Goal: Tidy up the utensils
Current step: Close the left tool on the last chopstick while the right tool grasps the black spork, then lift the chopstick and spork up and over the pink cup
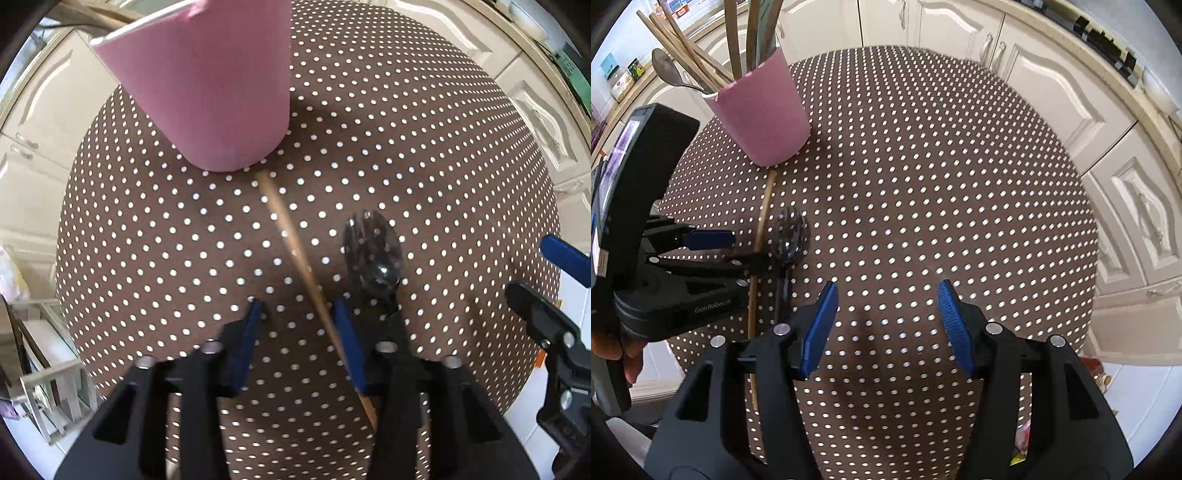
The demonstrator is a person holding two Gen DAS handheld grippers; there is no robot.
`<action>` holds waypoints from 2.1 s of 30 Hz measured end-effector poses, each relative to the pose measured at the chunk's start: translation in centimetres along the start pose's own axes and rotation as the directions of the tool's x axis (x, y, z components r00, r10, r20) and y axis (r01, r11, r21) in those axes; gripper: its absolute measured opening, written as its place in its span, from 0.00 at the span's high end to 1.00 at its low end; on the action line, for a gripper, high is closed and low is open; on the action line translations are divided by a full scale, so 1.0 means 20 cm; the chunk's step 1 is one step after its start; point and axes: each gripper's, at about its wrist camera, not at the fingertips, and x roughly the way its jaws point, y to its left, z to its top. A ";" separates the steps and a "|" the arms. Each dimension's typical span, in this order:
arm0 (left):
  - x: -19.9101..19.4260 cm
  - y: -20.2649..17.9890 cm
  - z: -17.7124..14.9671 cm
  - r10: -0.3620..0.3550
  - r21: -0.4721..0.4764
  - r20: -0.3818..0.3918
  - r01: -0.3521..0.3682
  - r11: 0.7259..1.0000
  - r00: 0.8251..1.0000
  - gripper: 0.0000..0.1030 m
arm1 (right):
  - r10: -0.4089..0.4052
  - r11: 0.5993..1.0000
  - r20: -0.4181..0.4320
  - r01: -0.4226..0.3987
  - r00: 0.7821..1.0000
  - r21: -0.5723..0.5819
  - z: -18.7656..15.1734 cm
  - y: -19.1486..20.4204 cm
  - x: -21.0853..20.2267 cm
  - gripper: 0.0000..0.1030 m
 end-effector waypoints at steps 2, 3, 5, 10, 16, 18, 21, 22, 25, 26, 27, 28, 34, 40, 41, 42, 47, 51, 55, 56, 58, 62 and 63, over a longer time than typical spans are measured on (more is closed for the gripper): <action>0.00 0.03 0.00 -0.025 -0.029 -0.005 0.025 0.999 1.000 0.90 | 0.018 1.000 -0.021 -0.017 1.000 0.012 0.00 0.01 0.02 0.46; 0.00 0.06 -0.01 -0.049 -0.061 -0.009 0.048 0.997 0.999 0.93 | 0.031 0.999 -0.032 -0.030 0.999 0.017 0.00 0.02 0.04 0.46; 0.01 0.11 -0.03 -0.057 -0.087 -0.005 0.057 0.995 0.998 0.95 | 0.055 0.998 -0.049 -0.054 0.997 0.027 0.01 0.04 0.06 0.46; 0.02 0.19 -0.11 -0.122 -0.179 -0.016 0.117 0.977 0.992 0.95 | 0.136 0.990 -0.111 -0.131 0.985 0.051 0.07 0.12 0.15 0.46; 0.04 0.30 -0.15 -0.196 -0.273 -0.043 0.177 0.945 0.980 0.95 | 0.169 0.985 -0.176 -0.170 0.970 0.009 0.12 0.26 0.24 0.58; 0.05 0.35 -0.15 -0.218 -0.292 -0.053 0.193 0.937 0.975 0.94 | 0.159 0.986 -0.205 -0.164 0.966 -0.010 0.13 0.30 0.28 0.60; 0.06 0.36 -0.12 -0.242 -0.302 -0.076 0.209 0.930 0.967 0.90 | 0.143 0.988 -0.250 -0.154 0.958 -0.024 0.14 0.33 0.34 0.67; 0.07 0.40 -0.12 -0.255 -0.300 -0.085 0.220 0.928 0.963 0.84 | 0.136 0.988 -0.258 -0.149 0.956 -0.030 0.15 0.35 0.34 0.67; 0.09 0.38 -0.07 -0.261 -0.272 -0.128 0.219 0.937 0.957 0.74 | 0.101 0.992 -0.284 -0.120 0.953 -0.050 0.19 0.38 0.37 0.79; 0.10 0.37 -0.03 -0.251 -0.267 -0.138 0.208 0.941 0.958 0.74 | 0.086 0.992 -0.290 -0.108 0.953 -0.061 0.20 0.39 0.38 0.84; 0.10 0.36 0.00 -0.235 -0.263 -0.148 0.191 0.946 0.961 0.74 | 0.078 0.993 -0.295 -0.101 0.952 -0.064 0.23 0.41 0.39 0.87; 0.11 0.35 0.03 -0.219 -0.255 -0.154 0.175 0.951 0.963 0.74 | 0.078 0.993 -0.299 -0.100 0.951 -0.059 0.24 0.41 0.41 0.88; 0.13 0.25 0.14 -0.092 -0.155 -0.170 0.066 0.986 0.981 0.93 | 0.141 0.989 -0.291 -0.147 0.946 0.001 0.27 0.34 0.40 0.89; 0.03 0.26 0.09 -0.156 -0.178 -0.039 0.146 0.973 0.987 0.95 | 0.219 0.975 -0.240 -0.207 0.946 0.075 0.24 0.24 0.33 0.89; 0.01 0.26 0.08 -0.161 -0.171 -0.021 0.156 0.973 0.987 0.95 | 0.226 0.974 -0.229 -0.213 0.947 0.081 0.24 0.23 0.32 0.89; -0.02 0.26 0.08 -0.181 -0.162 0.016 0.181 0.970 0.983 0.95 | 0.234 0.972 -0.217 -0.220 0.948 0.088 0.23 0.21 0.29 0.89; -0.19 0.27 0.01 -0.260 -0.128 0.173 0.283 0.950 0.950 0.95 | 0.267 0.961 -0.125 -0.254 0.956 0.109 0.25 0.15 0.15 0.89; -0.34 0.29 -0.06 -0.280 -0.084 0.320 0.322 0.943 0.905 0.95 | 0.259 0.958 -0.007 -0.257 0.966 0.126 0.19 0.09 -0.02 0.89; -0.51 0.27 -0.09 -0.259 -0.020 0.460 0.302 0.953 0.849 0.95 | 0.257 0.953 0.126 -0.273 0.958 0.132 0.15 0.12 -0.21 0.89; -0.56 0.26 -0.09 -0.252 -0.006 0.499 0.294 0.956 0.829 0.95 | 0.258 0.952 0.150 -0.278 0.954 0.127 0.16 0.12 -0.24 0.89; -0.66 0.31 -0.17 -0.242 0.006 0.550 0.286 0.958 0.799 0.95 | 0.260 0.950 0.214 -0.289 0.941 0.115 0.19 0.11 -0.32 0.89; -0.84 0.32 -0.18 -0.211 0.014 0.651 0.267 0.964 0.730 0.95 | 0.276 0.943 0.319 -0.320 0.907 0.092 0.22 0.07 -0.48 0.89; -0.87 0.33 -0.18 -0.201 0.010 0.665 0.261 0.965 0.720 0.95 | 0.284 0.940 0.342 -0.331 0.896 0.086 0.24 0.07 -0.52 0.89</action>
